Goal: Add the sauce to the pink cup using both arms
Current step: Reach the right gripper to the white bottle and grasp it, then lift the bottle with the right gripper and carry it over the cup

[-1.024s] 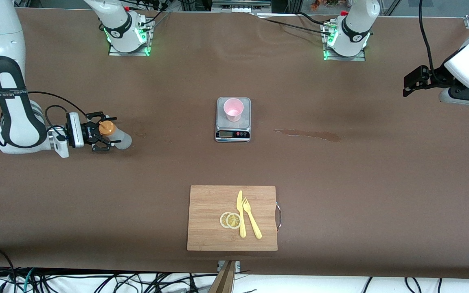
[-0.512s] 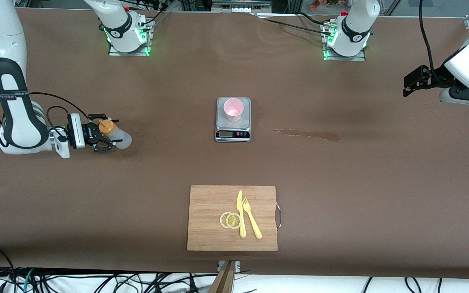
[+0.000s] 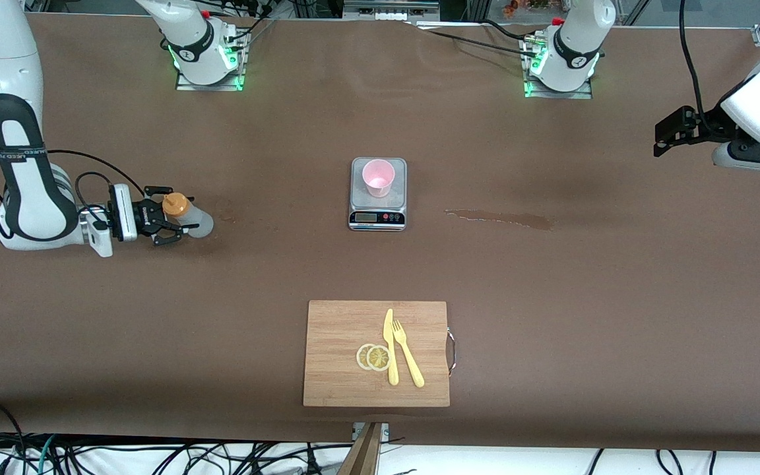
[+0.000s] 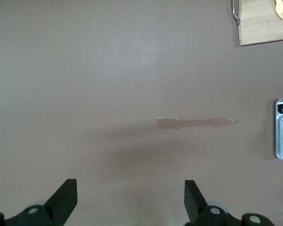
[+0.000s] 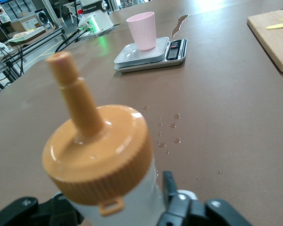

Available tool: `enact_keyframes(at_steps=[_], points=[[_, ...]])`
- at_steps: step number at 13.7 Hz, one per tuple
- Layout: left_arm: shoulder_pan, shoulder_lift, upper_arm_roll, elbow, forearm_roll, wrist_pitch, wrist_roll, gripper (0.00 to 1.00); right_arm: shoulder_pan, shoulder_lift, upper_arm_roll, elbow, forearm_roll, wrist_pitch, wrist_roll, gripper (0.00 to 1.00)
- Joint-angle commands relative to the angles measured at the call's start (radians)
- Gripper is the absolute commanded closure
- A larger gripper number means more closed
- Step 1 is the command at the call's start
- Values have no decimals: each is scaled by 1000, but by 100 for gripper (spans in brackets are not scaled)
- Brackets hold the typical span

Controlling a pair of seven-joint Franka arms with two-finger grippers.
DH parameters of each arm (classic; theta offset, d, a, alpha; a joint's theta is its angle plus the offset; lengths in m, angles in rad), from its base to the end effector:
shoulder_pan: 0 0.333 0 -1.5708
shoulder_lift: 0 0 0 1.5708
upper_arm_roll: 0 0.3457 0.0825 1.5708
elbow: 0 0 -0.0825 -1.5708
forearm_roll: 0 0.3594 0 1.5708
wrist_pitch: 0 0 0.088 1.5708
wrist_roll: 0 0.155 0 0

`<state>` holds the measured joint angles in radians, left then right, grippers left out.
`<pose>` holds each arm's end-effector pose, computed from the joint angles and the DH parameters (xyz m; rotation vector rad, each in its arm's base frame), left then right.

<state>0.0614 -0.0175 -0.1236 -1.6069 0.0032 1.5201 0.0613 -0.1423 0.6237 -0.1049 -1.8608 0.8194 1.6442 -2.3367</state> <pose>0.5134 -0.0320 0.5951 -3.1283 0.1932 0.1089 0.5432 -0.0237 0.1860 -1.4681 -1.5845 -0.5138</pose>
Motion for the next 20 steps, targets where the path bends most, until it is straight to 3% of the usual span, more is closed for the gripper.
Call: enact_keyframes(at_steps=[1,2,3,5,8,13,20], points=[[1,8,2,24,23,-21,20,0,10,7,-4,35,-2,12,-3,80],[1,8,2,24,21,-21,12,0,19,1,-4,35,-3,20,5,89],[1,8,2,24,21,-21,8,0,27,-1,-4,35,-2,25,7,92],[1,8,2,24,20,-21,6,0,56,-12,-6,34,3,35,13,92],[1,8,2,24,20,-21,8,0,140,-102,-36,23,-8,83,89,92],[1,8,4,24,15,-21,8,0,274,-243,-36,-12,-147,195,316,92],[1,10,4,24,12,-21,9,0,480,-335,-33,31,-465,200,790,92]])
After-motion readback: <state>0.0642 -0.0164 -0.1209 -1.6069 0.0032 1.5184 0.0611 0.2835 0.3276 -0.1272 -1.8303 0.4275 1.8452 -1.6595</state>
